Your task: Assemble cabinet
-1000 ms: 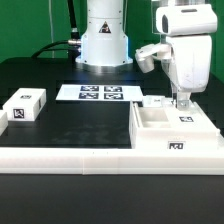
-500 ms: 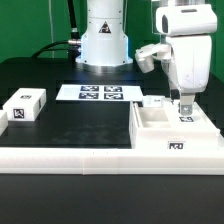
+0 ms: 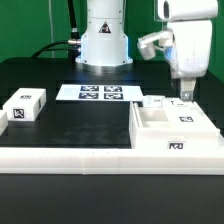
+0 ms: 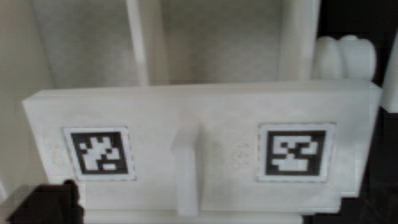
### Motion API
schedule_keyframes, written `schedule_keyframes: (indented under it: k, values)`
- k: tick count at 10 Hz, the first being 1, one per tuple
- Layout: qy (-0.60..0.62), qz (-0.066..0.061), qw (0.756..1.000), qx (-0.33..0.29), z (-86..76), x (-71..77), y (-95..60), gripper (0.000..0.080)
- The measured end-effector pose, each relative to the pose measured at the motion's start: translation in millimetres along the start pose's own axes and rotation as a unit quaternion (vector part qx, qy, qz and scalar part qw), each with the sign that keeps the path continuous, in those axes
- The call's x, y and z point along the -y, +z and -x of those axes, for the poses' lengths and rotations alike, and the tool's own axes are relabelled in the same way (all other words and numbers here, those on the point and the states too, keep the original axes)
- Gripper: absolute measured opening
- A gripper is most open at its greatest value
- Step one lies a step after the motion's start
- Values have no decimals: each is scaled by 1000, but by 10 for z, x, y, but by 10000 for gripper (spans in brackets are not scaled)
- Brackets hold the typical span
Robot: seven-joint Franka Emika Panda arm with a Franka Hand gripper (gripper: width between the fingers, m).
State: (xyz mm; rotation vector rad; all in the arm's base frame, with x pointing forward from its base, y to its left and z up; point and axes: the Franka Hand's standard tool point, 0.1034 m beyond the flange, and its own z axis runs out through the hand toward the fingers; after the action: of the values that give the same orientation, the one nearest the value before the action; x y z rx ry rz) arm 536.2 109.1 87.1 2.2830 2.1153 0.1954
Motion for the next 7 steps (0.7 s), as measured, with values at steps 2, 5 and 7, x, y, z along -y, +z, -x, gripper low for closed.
schedule_keyframes:
  k: [2, 5, 7]
  values:
    - [-1, -3, 1000, 7, 44, 173, -93, 797]
    - [1, -4, 1000, 7, 55, 169, -74, 797]
    - [1, -4, 1000, 7, 64, 177, -69, 797]
